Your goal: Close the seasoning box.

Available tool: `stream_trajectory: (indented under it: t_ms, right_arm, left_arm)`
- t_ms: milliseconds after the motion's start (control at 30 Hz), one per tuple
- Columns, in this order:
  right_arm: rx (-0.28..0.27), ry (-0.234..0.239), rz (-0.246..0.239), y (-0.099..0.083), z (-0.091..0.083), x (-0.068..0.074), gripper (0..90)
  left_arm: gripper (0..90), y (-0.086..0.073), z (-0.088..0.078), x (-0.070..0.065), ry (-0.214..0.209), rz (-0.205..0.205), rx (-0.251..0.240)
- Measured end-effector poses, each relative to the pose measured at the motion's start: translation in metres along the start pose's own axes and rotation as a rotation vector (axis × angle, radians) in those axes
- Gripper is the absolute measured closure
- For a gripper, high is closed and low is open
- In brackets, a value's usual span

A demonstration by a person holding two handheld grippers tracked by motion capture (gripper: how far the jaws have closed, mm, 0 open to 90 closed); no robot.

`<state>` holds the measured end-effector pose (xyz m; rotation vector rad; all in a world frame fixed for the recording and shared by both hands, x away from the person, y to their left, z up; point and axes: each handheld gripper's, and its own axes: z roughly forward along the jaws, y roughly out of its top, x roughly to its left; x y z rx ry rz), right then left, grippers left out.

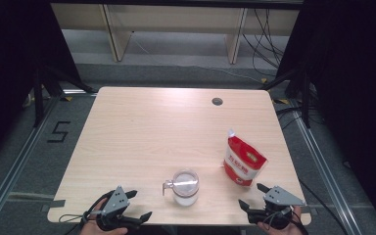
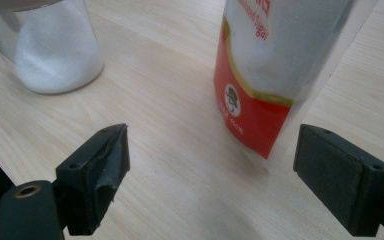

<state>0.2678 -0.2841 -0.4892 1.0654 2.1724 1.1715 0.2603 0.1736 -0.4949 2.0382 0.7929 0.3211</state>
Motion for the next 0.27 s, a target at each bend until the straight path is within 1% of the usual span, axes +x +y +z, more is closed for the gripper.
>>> stream_trajectory:
  t_ms: [33, 67, 100, 133, 167, 200, 233, 267]
  right_arm:
    - [0.003, 0.003, 0.004, 0.0000, 0.0000, 0.0002, 15.7]
    - [0.022, 0.015, 0.054, -0.0002, -0.0007, 0.0039, 15.7]
    - [0.019, 0.008, 0.013, 0.0002, -0.0006, 0.0010, 15.7]
    - [0.030, 0.008, 0.044, -0.0002, -0.0013, 0.0034, 15.7]
    - [0.035, 0.008, 0.047, -0.0002, -0.0014, 0.0037, 15.7]
    - [0.032, 0.008, 0.043, -0.0001, -0.0012, 0.0035, 15.7]
    - [0.034, 0.009, 0.047, -0.0001, -0.0014, 0.0039, 15.7]
    - [0.025, 0.008, 0.025, -0.0001, -0.0008, 0.0019, 15.7]
  left_arm:
    - [15.5, 0.0001, -0.0002, -0.0001, 0.003, 0.001, -0.001]
    - [15.5, -0.0001, 0.0002, 0.0002, 0.001, 0.001, -0.005]
    - [15.5, -0.0002, 0.0006, -0.0002, 0.000, -0.008, -0.009]
    - [15.5, -0.0002, 0.0004, 0.0002, -0.001, -0.004, -0.011]
    - [15.5, 0.0001, -0.0009, 0.0008, 0.001, -0.001, -0.001]
    - [15.5, 0.0001, -0.0009, 0.0016, 0.007, 0.003, -0.006]
    - [15.5, 0.0004, -0.0015, 0.0014, 0.003, -0.007, -0.004]
    - [15.5, 0.0006, -0.0018, 0.0020, 0.001, -0.004, -0.002]
